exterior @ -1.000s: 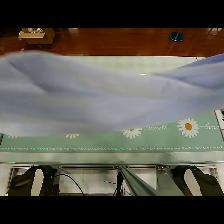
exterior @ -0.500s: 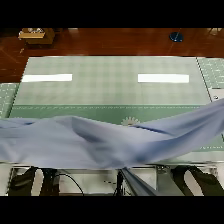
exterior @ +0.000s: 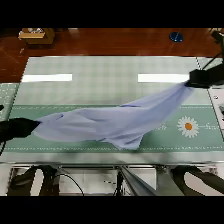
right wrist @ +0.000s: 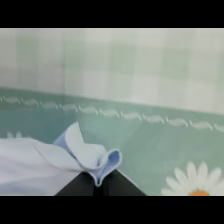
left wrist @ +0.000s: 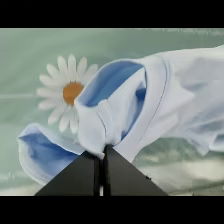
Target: Fold the shirts.
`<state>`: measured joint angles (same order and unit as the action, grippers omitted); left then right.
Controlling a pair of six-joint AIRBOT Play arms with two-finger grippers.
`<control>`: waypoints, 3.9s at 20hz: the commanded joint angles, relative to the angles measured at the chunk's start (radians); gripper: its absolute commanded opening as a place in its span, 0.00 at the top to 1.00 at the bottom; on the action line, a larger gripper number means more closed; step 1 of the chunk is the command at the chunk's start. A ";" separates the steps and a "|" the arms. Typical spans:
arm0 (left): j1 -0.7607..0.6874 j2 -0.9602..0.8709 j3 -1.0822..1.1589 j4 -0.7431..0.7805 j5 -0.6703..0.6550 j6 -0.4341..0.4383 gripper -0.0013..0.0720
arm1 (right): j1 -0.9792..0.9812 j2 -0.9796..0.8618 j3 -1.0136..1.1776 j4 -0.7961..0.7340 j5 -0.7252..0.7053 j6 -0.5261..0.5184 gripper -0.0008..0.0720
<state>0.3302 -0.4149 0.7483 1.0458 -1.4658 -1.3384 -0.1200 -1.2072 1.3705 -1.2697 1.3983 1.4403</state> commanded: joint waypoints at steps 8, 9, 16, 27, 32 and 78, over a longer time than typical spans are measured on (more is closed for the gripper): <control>-0.011 -0.348 -0.069 -0.037 0.332 0.052 0.95 | 0.011 -0.306 -0.006 0.280 -0.541 0.000 0.96; -0.023 -0.386 -0.072 -0.037 0.332 0.052 0.95 | 0.011 -0.327 -0.006 0.277 -0.525 0.000 0.96; -0.123 -0.475 -0.073 -0.044 0.499 0.052 0.95 | -0.015 -0.322 0.036 0.278 -0.437 -0.024 0.70; -0.125 -0.475 -0.073 -0.044 0.486 0.053 0.95 | -0.297 -0.061 -0.144 -0.079 0.067 -0.026 0.49; -0.125 -0.475 -0.073 -0.044 0.487 0.074 0.95 | -0.294 0.051 -0.639 0.489 -0.036 -0.213 0.38; -0.037 -0.417 0.565 -0.051 0.483 0.074 0.95 | -0.061 0.355 -0.068 0.942 -0.130 -0.197 0.96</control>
<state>0.2516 -0.8379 1.1313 0.9894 -0.9806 -1.2644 -0.0547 -0.9638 1.1187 -0.3222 1.2613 1.1580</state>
